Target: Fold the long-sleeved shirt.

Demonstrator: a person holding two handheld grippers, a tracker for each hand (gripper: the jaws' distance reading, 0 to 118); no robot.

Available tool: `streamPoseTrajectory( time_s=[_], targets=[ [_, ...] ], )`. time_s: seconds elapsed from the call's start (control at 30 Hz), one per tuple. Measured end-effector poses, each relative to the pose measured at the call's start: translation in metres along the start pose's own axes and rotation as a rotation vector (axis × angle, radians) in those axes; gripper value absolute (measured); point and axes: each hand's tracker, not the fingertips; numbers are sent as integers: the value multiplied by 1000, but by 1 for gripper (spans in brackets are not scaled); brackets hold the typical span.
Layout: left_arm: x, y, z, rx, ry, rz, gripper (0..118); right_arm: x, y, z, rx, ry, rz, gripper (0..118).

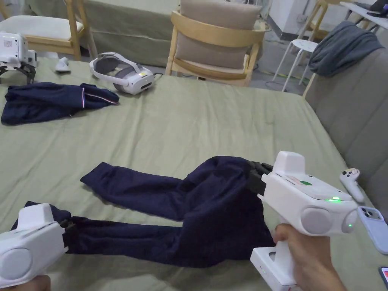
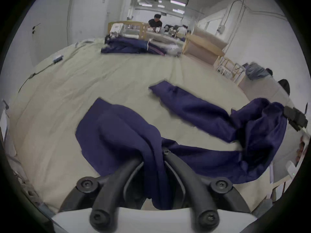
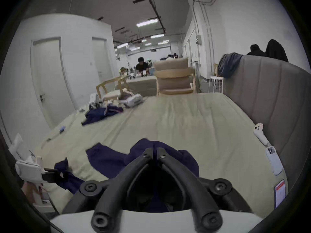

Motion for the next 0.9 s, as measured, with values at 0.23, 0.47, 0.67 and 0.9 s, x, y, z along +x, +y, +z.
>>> streamPoseTrajectory(
  time_s=[0.23,0.47,0.67,0.9],
  targets=[
    [13,90,85,281,-88,-19,12,-9,74,48,124,51,60,0],
    [33,205,178,538,-75,-98,12,-18,171,90,243,90,47,0],
    [55,292,252,685,-86,-113,12,-44,261,122,352,116,65,0],
    [90,399,300,762,-48,-153,12,-78,356,148,454,47,99,0]
  ],
)
